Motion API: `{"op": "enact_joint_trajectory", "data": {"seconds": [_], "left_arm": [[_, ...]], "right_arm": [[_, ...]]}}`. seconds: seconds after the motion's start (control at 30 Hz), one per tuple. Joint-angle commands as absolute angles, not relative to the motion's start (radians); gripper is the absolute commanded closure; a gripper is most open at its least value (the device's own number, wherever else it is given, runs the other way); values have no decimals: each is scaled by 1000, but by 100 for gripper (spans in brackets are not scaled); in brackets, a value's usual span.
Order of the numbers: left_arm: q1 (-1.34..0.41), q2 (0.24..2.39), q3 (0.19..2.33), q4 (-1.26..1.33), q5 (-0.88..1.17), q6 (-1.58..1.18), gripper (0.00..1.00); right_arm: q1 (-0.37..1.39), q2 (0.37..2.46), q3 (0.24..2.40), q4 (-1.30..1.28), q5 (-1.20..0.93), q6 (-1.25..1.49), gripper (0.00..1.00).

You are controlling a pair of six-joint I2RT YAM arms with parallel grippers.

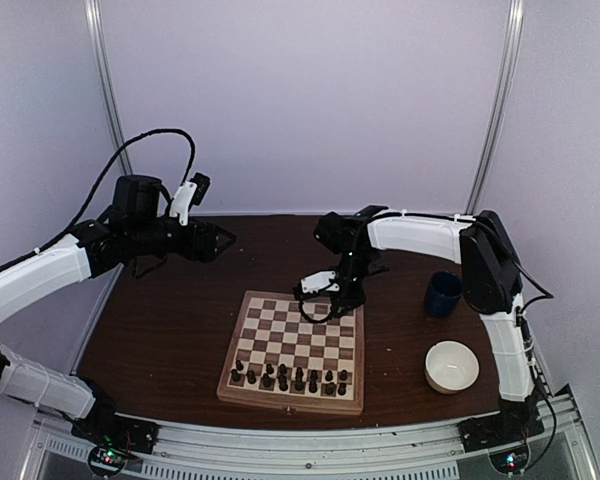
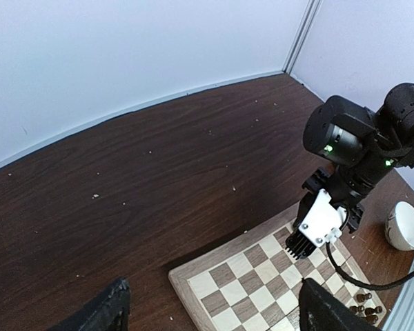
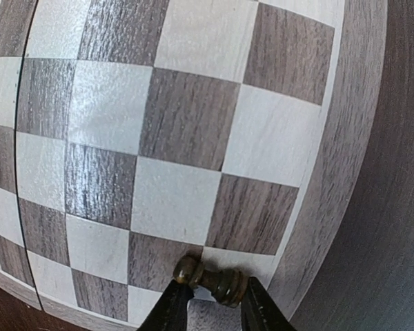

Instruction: Set up the chess pieces on the board

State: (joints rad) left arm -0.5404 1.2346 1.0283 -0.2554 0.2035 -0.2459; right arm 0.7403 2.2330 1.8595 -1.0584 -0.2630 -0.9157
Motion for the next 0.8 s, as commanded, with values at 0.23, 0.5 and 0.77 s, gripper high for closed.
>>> {"op": "enact_joint_trajectory", "data": {"seconds": [0.23, 0.5, 0.77], "left_arm": [[-540, 1245, 1053, -227, 224, -254, 16], [-540, 1244, 1052, -226, 225, -255, 16], [-540, 1248, 1052, -224, 234, -260, 16]], "right_arm": [[776, 2209, 1752, -1109, -276, -900, 71], [776, 2195, 1735, -1111, -263, -817, 81], [776, 2152, 1655, -1054, -315, -706, 85]]}}
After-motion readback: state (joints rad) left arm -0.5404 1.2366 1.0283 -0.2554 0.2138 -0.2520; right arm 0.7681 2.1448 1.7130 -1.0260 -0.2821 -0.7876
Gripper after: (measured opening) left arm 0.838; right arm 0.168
